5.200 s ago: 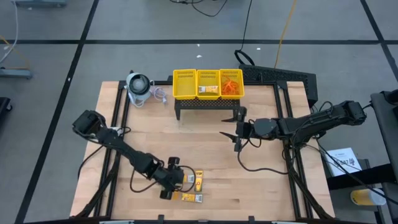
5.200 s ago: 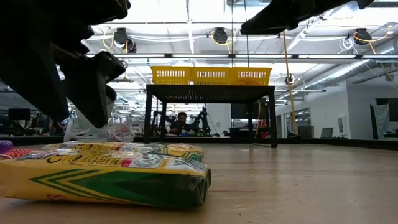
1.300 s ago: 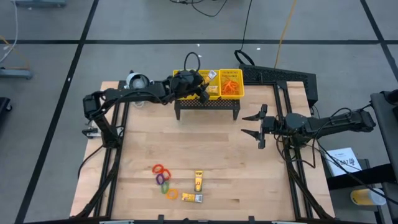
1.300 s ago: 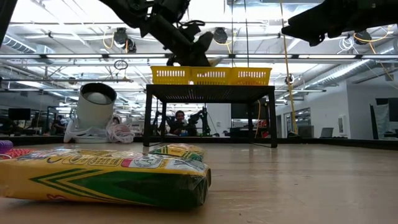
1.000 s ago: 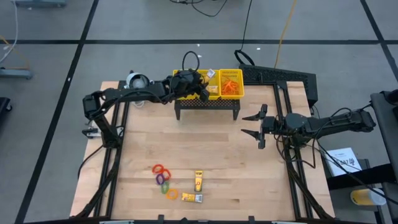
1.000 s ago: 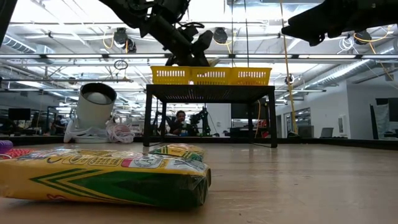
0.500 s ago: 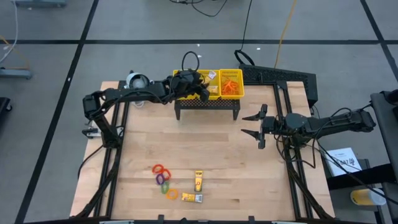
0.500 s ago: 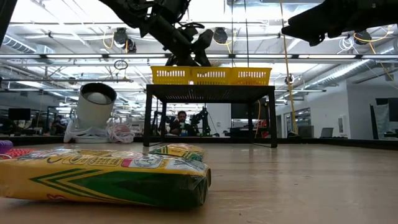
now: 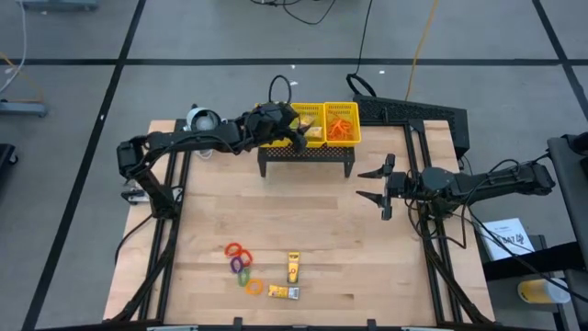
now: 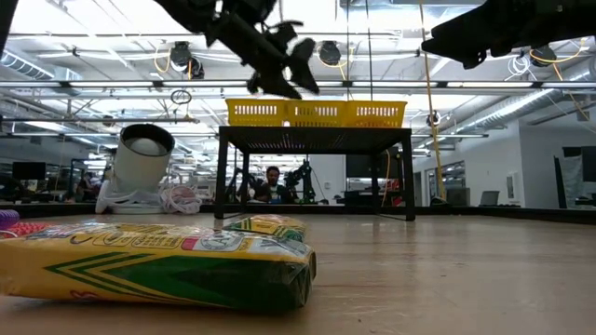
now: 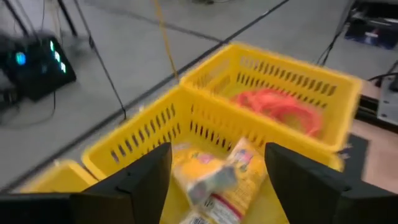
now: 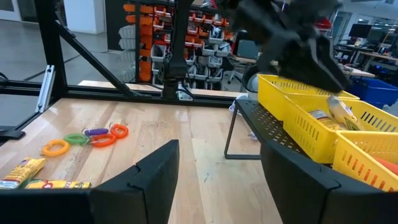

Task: Pick & Place Office Desk Supplies
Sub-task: Put the crayons box into the middle yellow bin on the shelf

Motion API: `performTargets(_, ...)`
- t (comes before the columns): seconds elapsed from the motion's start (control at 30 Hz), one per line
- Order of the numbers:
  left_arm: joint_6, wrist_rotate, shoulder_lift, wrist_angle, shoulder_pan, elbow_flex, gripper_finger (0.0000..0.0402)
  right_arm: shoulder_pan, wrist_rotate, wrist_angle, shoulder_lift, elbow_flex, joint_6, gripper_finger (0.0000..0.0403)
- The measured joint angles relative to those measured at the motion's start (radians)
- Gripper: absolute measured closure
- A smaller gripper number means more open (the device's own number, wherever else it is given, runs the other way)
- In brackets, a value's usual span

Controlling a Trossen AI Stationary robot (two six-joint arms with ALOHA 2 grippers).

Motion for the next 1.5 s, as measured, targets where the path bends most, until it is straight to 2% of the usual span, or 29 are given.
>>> performTargets(0.17,0.052,0.0,-0.102,-0.093,-0.027,0.0,0.0133,0.0,0.0,0.0,0.0,0.0,-0.001,0.0188)
performTargets(0.4,0.008,0.002,-0.297,-0.304,-0.092,0.001,0.0132,0.0,0.0,0.0,0.0,0.0,-0.003,0.0188)
performTargets(0.57,0.023,0.093,-0.391,-0.365,-0.202,0.001,0.0132,0.0,0.0,0.001,0.0,0.0,-0.003,0.0188)
performTargets(0.93,0.078,0.098,-0.399,-0.372,-0.511,-0.012,0.0133,0.0,0.0,0.008,0.0,0.0,0.0,0.0188)
performTargets(1.03,0.068,0.04,-0.399,-0.355,-0.571,-0.052,0.0133,0.0,0.0,0.009,0.001,0.0,0.005,0.0188)
performTargets(1.17,0.032,-0.089,-0.435,-0.337,-0.65,-0.139,0.0133,0.0,-0.003,0.042,0.023,0.0,0.018,0.0188)
performTargets(1.27,-0.015,-0.153,-0.469,-0.215,-0.686,-0.239,0.0133,0.0,-0.003,0.064,0.053,0.0,0.019,0.0188)
performTargets(1.33,-0.072,-0.148,-0.476,-0.151,-0.706,-0.323,0.0133,0.001,-0.003,0.087,0.078,0.0,0.018,0.0188)
performTargets(1.5,-0.177,-0.023,-0.447,-0.029,-0.735,-0.485,0.0133,0.001,-0.003,0.139,0.125,-0.001,-0.004,0.0188)
